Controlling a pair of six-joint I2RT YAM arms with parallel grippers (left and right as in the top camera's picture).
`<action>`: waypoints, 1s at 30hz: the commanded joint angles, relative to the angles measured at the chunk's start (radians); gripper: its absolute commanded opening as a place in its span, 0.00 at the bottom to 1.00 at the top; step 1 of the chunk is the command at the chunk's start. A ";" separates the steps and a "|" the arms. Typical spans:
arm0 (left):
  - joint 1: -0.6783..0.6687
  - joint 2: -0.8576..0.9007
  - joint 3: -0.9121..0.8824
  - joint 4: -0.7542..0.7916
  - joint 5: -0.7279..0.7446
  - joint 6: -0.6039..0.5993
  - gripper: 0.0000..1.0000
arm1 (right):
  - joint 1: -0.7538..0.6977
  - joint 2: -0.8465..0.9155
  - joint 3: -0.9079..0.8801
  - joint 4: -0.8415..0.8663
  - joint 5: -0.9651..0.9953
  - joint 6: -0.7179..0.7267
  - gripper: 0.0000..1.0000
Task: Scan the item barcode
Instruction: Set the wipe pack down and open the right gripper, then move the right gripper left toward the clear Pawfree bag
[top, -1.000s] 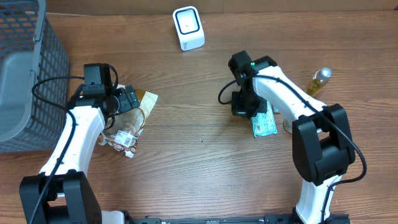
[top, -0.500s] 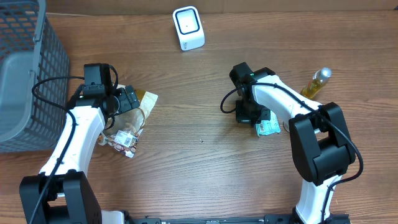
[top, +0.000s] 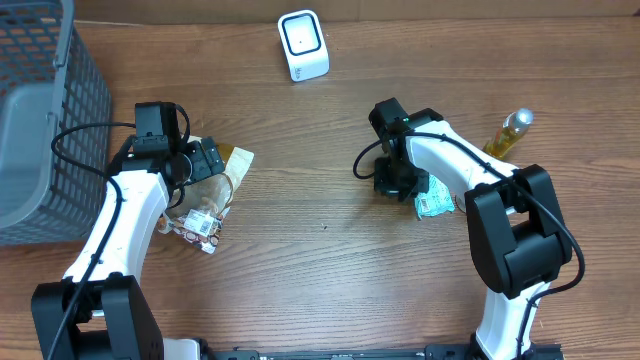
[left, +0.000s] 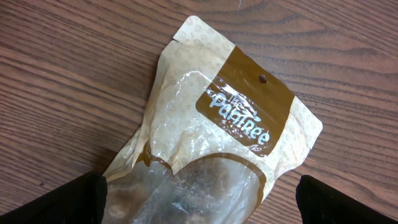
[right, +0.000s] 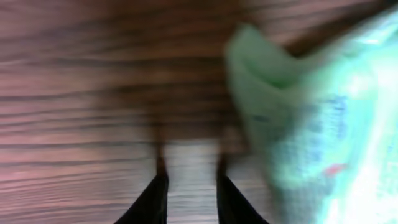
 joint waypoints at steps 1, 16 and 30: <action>0.003 0.011 0.005 0.000 -0.012 0.020 0.99 | -0.001 0.000 -0.043 0.036 -0.152 0.004 0.28; 0.003 0.011 0.005 -0.003 -0.035 0.032 0.99 | 0.092 0.000 -0.180 0.383 -0.524 0.004 0.79; 0.003 0.011 0.005 -0.003 -0.035 0.032 0.99 | 0.178 -0.010 -0.180 0.478 -0.530 0.000 0.81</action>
